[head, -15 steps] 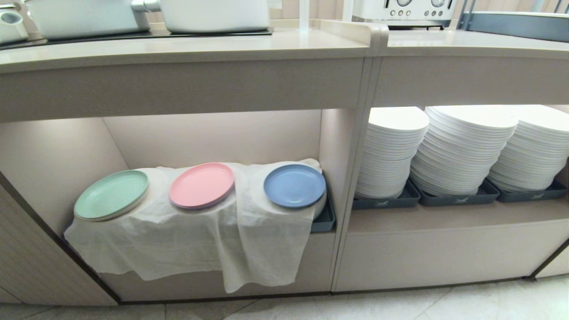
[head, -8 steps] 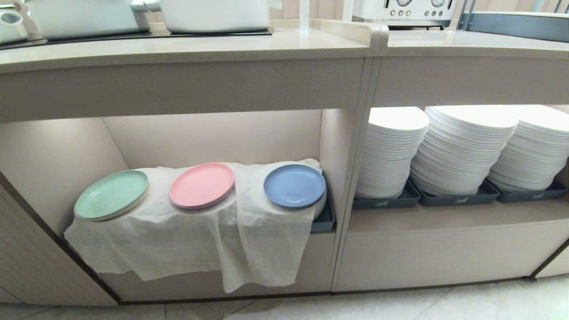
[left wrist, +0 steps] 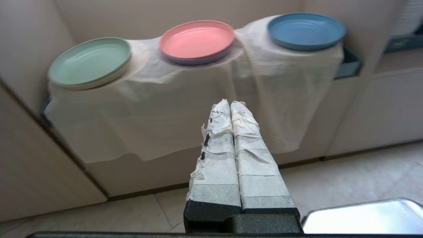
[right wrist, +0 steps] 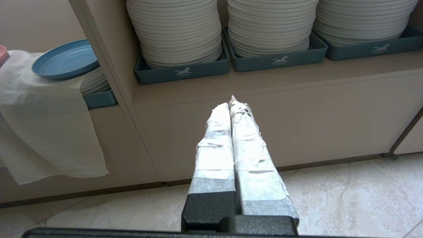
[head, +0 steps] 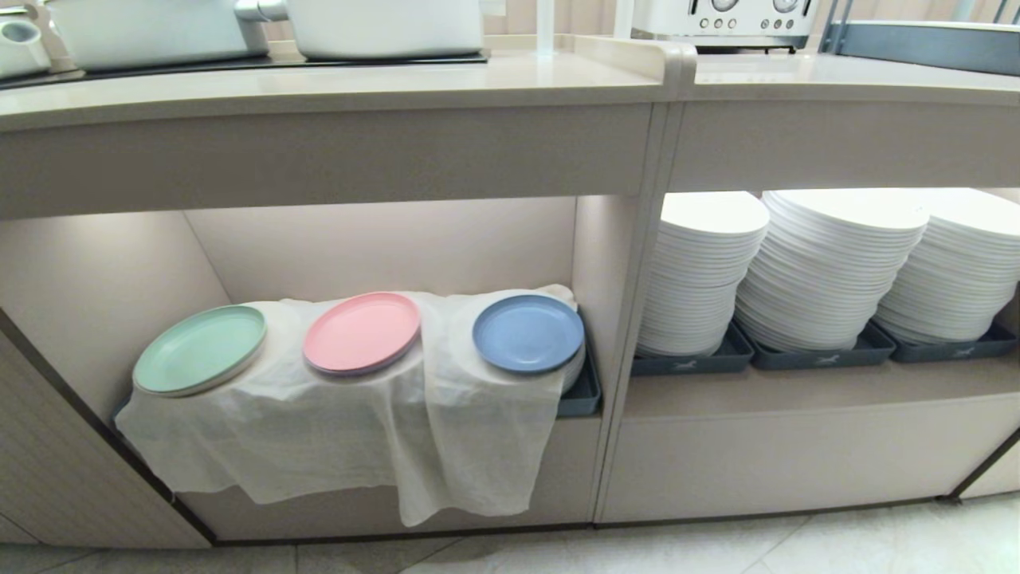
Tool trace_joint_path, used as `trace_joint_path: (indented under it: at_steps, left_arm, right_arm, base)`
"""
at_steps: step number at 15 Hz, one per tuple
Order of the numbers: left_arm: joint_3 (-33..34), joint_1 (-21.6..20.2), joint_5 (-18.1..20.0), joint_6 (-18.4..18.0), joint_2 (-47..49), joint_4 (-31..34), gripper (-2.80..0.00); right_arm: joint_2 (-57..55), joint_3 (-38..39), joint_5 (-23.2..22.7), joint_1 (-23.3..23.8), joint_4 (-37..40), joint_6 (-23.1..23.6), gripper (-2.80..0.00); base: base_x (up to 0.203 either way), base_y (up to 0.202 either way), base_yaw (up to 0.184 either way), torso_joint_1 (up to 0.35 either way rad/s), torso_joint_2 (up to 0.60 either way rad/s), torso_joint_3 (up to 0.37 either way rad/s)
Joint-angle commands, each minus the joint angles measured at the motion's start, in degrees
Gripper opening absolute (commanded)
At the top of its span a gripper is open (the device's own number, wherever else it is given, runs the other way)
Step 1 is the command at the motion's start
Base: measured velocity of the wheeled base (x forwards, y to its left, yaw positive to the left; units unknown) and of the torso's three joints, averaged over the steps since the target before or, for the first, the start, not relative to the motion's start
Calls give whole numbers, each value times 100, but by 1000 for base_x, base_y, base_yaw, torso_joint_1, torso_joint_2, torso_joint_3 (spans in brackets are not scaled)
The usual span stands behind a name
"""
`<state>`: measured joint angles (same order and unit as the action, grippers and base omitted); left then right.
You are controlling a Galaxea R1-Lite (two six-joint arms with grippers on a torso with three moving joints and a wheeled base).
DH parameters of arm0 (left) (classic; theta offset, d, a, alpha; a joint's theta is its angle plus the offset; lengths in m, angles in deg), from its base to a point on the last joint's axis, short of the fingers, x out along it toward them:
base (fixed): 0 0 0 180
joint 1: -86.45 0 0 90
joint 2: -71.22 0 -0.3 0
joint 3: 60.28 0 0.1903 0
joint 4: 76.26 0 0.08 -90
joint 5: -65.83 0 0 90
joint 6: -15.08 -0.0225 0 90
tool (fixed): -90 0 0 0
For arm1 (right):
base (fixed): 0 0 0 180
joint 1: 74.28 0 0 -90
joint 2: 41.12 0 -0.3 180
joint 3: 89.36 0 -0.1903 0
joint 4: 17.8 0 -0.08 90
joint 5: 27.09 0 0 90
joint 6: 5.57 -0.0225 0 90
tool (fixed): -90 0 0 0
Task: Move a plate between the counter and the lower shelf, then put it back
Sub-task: Pick up the plate in the cupboard
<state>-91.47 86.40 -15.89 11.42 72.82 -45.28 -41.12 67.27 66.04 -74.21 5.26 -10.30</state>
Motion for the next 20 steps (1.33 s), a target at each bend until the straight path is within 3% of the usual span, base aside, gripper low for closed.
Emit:
trace_joint_path:
  at_steps: [1, 6, 13, 20]
  left_arm:
    - [-292, 7, 188, 2, 458, 61, -280]
    - [-928, 166, 516, 98, 1783, 35, -280]
    - [-2104, 529, 1606, 160, 3969, 14, -280]
    - [-2849, 1590, 1779, 156, 6630, -74, -280]
  right_arm:
    - [0, 0, 3, 1, -5, -2, -280]
    - [0, 0, 3, -1, -5, -2, -280]
    - [0, 0, 3, 1, -5, -2, -280]
    - [0, 0, 3, -1, -5, -2, -280]
  base:
    - [0, 0, 0, 0, 0, 0]
    - [0, 0, 0, 0, 0, 0]
    - [0, 0, 0, 0, 0, 0]
    - [0, 0, 0, 0, 0, 0]
